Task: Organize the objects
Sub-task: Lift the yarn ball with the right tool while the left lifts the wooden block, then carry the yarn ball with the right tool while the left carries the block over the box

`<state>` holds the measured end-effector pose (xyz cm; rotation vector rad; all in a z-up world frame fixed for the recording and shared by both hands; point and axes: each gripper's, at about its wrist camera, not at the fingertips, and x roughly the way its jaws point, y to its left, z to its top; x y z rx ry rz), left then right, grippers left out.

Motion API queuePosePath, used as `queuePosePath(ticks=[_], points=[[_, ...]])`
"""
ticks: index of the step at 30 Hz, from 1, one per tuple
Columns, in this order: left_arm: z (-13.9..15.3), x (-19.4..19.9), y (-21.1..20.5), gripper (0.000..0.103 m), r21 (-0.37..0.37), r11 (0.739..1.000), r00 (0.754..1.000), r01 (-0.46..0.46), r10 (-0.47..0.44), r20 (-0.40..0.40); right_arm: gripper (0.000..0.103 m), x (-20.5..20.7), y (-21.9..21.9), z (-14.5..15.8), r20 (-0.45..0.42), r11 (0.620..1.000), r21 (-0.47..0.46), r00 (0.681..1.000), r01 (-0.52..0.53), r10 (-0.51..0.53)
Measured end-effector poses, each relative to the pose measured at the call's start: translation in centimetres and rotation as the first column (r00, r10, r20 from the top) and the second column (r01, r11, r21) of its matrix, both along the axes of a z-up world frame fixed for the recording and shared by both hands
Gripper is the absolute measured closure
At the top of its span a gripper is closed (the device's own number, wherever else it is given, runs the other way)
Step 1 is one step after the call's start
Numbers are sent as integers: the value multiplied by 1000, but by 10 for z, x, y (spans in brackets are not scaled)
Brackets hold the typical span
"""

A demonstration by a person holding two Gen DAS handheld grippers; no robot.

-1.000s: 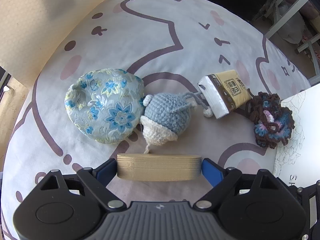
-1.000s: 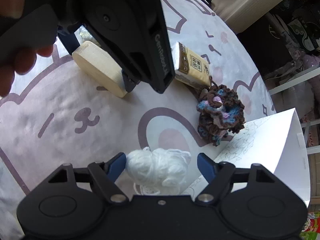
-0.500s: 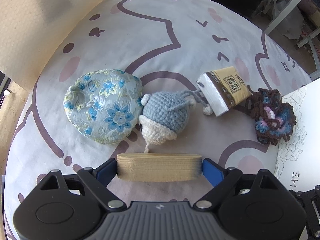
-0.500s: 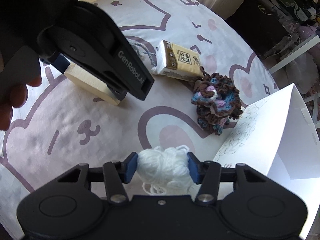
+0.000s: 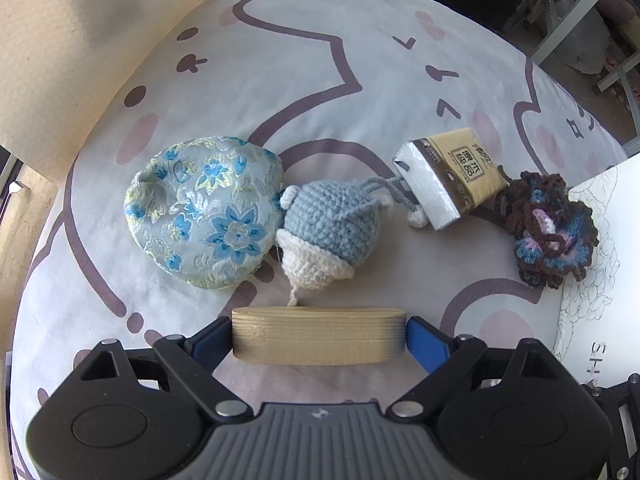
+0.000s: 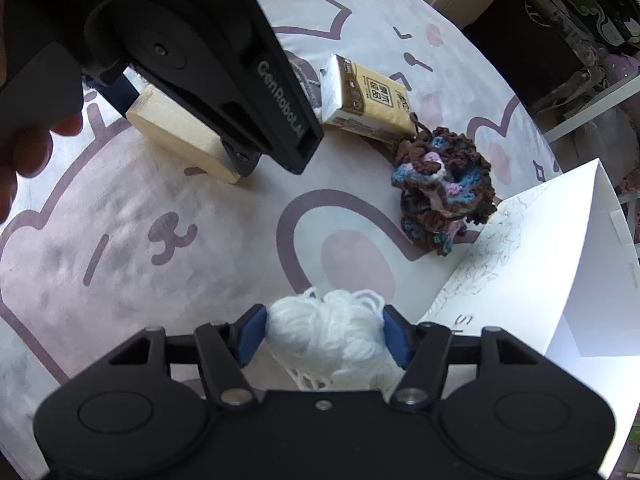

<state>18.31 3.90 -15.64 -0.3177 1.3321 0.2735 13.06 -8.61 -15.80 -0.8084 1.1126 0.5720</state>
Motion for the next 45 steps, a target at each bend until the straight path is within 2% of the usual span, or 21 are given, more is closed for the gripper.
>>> queuePosePath(ticks=[5, 11, 15, 20, 26, 29, 36, 45], points=[[2, -1, -4, 11, 16, 999, 999, 32, -32, 5, 49, 0, 2, 5, 8, 1000, 4, 1000, -9, 9], [21, -8, -1, 11, 18, 999, 998, 40, -41, 48, 49, 5, -5, 32, 34, 993, 102, 998, 56, -59], [43, -19, 3, 11, 39, 998, 993, 55, -59, 101, 49, 10, -16, 54, 32, 975, 187, 991, 121, -130], [71, -34, 9, 11, 89, 993, 982, 72, -86, 169, 49, 12, -34, 80, 30, 936, 289, 975, 201, -219], [100, -48, 3, 11, 95, 991, 966, 96, -115, 230, 49, 11, -53, 108, -3, 863, 409, 946, 296, -323], [114, -56, -7, 11, 130, 983, 951, 133, -163, 263, 49, 10, -62, 119, -12, 826, 451, 927, 339, -374], [140, -75, -16, 11, 190, 964, 919, 185, -238, 313, 49, 4, -79, 135, -13, 778, 500, 902, 380, -432], [149, -87, -16, 11, 224, 952, 904, 207, -274, 328, 49, -4, -94, 149, -28, 721, 552, 873, 419, -486]])
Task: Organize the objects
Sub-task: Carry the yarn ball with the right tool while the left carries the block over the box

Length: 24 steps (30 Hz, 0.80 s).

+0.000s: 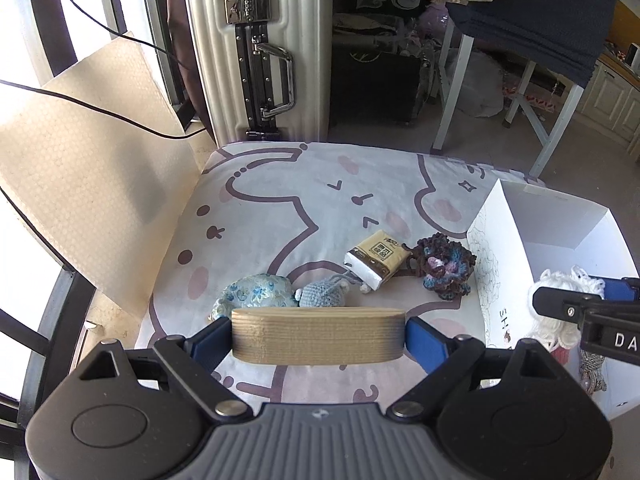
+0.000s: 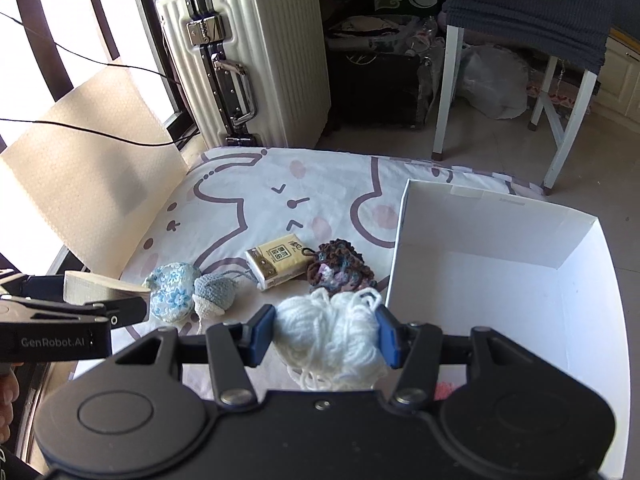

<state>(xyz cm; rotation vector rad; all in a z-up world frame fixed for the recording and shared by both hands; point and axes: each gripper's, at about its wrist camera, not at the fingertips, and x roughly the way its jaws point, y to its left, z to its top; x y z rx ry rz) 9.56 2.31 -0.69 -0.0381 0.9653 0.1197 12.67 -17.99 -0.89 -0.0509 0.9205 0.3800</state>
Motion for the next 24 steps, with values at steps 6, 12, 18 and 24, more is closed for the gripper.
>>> queuePosePath(ticks=[6, 12, 18, 24], points=[[2, 0, -4, 11, -19, 1000, 1000, 11, -10, 10, 49, -5, -8, 6, 16, 1000, 12, 1000, 11, -11], [4, 6, -21, 11, -47, 998, 999, 37, -37, 14, 49, -4, -27, 5, 19, 999, 5, 999, 44, -44], [6, 14, -54, 11, -69, 993, 995, 100, -98, 25, 49, 1, -56, 3, 15, 995, -8, 995, 101, -100], [4, 24, -83, 11, -75, 985, 988, 152, -150, 29, 49, 3, -88, 1, 14, 988, -21, 988, 153, -153]])
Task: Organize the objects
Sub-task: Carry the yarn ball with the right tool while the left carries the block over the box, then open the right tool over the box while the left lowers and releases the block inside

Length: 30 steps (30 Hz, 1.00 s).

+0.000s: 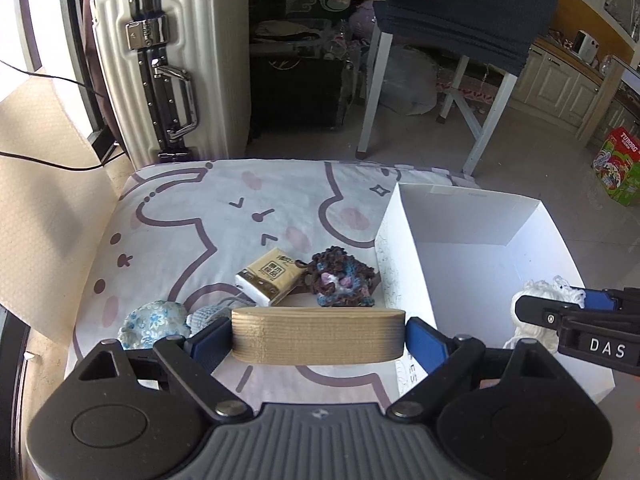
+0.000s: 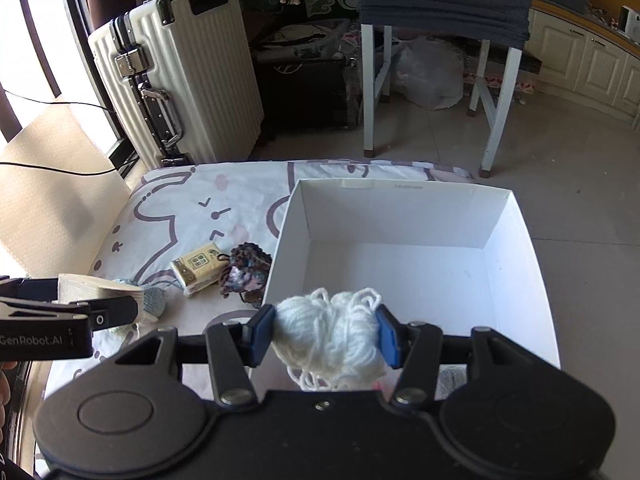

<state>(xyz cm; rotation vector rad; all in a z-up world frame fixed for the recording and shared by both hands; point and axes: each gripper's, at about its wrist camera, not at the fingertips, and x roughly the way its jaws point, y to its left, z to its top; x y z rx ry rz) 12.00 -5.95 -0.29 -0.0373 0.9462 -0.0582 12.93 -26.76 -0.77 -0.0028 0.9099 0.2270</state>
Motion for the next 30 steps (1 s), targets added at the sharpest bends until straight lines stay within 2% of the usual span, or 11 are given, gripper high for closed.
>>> queuePosePath(ticks=[13, 19, 23, 26, 30], points=[[-13, 4, -52, 11, -7, 990, 990, 139, -139, 3, 49, 11, -45, -15, -34, 996, -27, 995, 88, -89], [-22, -2, -75, 11, -16, 969, 969, 246, -246, 19, 49, 27, -58, -28, -76, 990, -54, 988, 128, -132], [-30, -7, -88, 11, -8, 944, 943, 329, -328, 62, 48, 35, -71, -39, -92, 977, -68, 974, 200, -206], [-37, -9, -94, 11, -30, 934, 933, 356, -354, 58, 48, 41, -78, -46, -77, 967, -62, 965, 246, -251], [-43, -9, -104, 11, -52, 932, 934, 357, -356, 25, 47, 50, -82, -52, -64, 964, -70, 963, 258, -263]])
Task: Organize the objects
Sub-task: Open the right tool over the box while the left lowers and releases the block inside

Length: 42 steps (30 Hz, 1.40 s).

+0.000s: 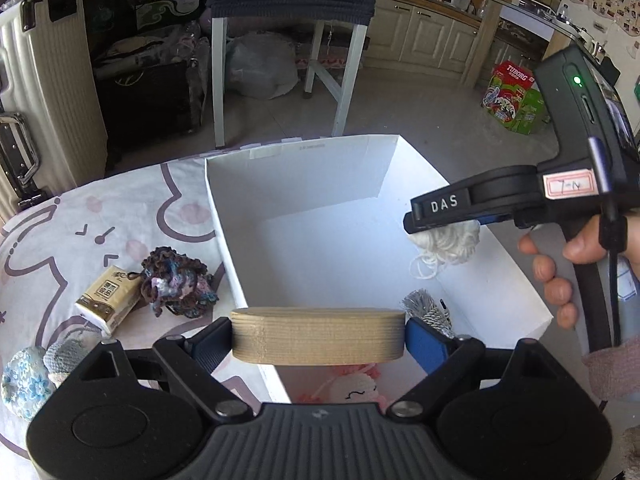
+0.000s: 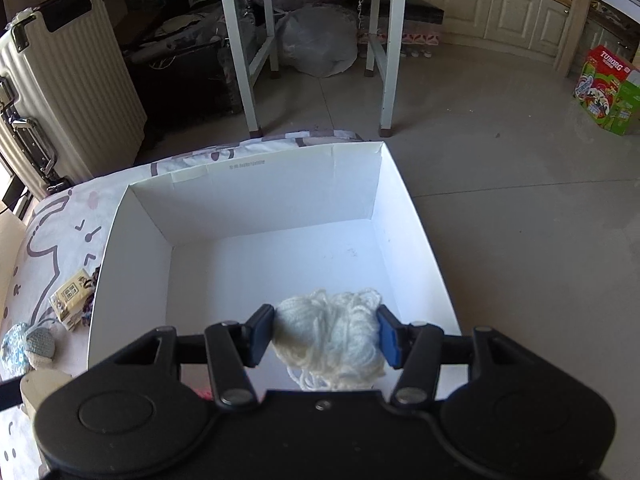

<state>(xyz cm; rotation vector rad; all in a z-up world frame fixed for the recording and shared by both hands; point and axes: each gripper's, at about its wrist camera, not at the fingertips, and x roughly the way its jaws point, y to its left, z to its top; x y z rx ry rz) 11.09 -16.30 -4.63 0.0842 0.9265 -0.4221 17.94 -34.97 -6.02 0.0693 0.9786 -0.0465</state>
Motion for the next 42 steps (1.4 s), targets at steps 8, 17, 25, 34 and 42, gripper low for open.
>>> queuePosePath(ticks=[8, 17, 25, 34, 42], points=[[-5, 9, -34, 11, 53, 985, 987, 163, -163, -6, 35, 4, -5, 3, -26, 999, 32, 1000, -12, 13], [-26, 9, -84, 11, 220, 852, 879, 474, -474, -56, 34, 2, -26, 9, -66, 1000, 22, 998, -23, 24], [-49, 15, -110, 11, 291, 758, 808, 584, -576, -122, 34, -1, -38, -1, -123, 1000, 28, 992, -12, 15], [-51, 26, -104, 5, 296, 805, 857, 515, -483, -180, 34, -4, -38, -5, -146, 999, 17, 989, -32, 34], [-41, 28, -90, 5, 246, 864, 895, 439, -396, -205, 32, -10, -36, 1, -143, 999, 12, 988, -51, 53]])
